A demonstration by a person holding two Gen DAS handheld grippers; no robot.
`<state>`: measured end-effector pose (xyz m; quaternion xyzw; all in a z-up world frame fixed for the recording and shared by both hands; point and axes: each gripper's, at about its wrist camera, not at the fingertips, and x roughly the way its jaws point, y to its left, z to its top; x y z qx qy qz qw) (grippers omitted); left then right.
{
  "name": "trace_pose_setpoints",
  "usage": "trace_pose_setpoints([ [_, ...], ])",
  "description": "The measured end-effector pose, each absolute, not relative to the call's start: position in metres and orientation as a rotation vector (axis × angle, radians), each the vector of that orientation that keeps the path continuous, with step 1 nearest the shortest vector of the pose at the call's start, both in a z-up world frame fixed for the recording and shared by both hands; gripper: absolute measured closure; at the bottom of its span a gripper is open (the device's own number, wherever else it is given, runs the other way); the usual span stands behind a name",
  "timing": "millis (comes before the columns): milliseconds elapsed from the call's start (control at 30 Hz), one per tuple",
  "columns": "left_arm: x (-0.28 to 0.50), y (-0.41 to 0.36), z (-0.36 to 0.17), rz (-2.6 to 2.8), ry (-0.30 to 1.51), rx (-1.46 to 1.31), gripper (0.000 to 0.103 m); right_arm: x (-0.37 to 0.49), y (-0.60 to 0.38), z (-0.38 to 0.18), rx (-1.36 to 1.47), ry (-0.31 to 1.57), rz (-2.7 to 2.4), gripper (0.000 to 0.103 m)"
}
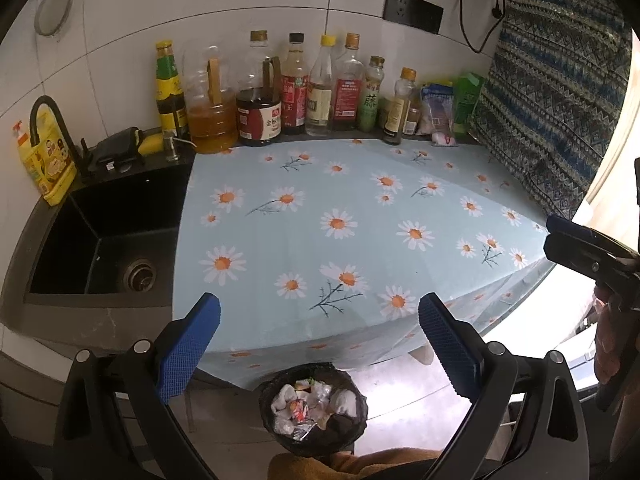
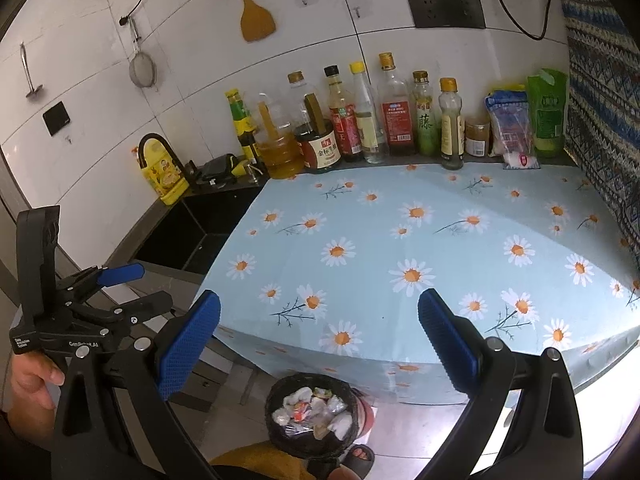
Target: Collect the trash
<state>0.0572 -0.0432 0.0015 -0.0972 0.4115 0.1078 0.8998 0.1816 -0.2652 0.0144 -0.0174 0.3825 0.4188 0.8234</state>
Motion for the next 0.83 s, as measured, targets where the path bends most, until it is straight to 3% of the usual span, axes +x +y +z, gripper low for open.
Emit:
trace_pose_setpoints([
  [833,0.073,-0.037,0.004,0.250,0.853,-0.213,0.007,0.191,-0.254,-0.003,-0.057,0.844,0.927,0.005],
])
